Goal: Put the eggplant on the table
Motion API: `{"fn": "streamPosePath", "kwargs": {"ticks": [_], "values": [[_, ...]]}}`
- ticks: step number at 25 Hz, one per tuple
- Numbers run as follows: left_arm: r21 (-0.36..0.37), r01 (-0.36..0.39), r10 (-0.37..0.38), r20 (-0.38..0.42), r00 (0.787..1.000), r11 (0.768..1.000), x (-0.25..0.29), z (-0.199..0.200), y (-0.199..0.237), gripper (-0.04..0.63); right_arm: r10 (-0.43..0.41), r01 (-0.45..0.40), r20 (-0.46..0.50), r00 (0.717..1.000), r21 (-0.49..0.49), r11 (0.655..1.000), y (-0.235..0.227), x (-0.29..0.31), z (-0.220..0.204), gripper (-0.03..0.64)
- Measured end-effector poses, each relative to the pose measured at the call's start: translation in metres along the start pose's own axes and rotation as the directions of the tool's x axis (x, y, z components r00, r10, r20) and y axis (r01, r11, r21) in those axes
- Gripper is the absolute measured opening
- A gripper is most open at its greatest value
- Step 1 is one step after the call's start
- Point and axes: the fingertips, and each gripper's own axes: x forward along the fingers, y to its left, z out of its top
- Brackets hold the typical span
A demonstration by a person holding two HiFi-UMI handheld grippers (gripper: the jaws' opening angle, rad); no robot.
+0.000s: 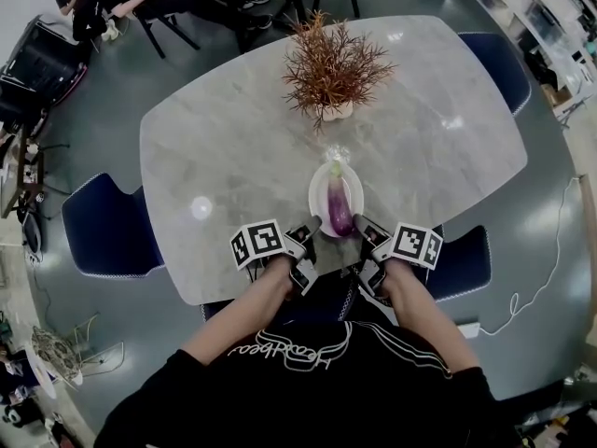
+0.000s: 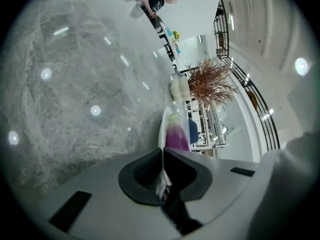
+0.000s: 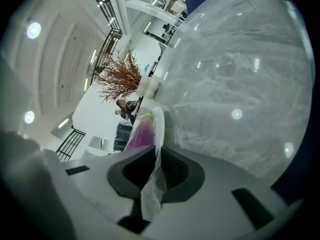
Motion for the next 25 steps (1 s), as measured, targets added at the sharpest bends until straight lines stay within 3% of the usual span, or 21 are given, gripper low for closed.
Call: {"fn": "streamPosePath", "kwargs": {"ticks": [9, 20, 25], "values": [[-0.027, -0.025, 0.025, -0.008, 1.0, 0.999, 0.004, 0.004, 0.013, 0.018, -0.02, 0.02, -0.029, 0.999, -0.006, 1.0, -0.005, 0.009, -0.002, 0.038], [-0.029, -0.108, 0.108, -0.023, 0.994, 0.994, 0.005, 0.009, 0.025, 0.018, -0.058, 0.053, -0.117, 0.991, -0.048, 0.997, -0.005, 0.016, -0.009, 0.038], [-0.001, -0.132, 0.131, -0.034, 0.991, 0.991, 0.005, 0.009, 0.027, 0.018, -0.095, 0.086, -0.136, 0.986, -0.068, 0.994, -0.006, 0.019, -0.011, 0.038]]}}
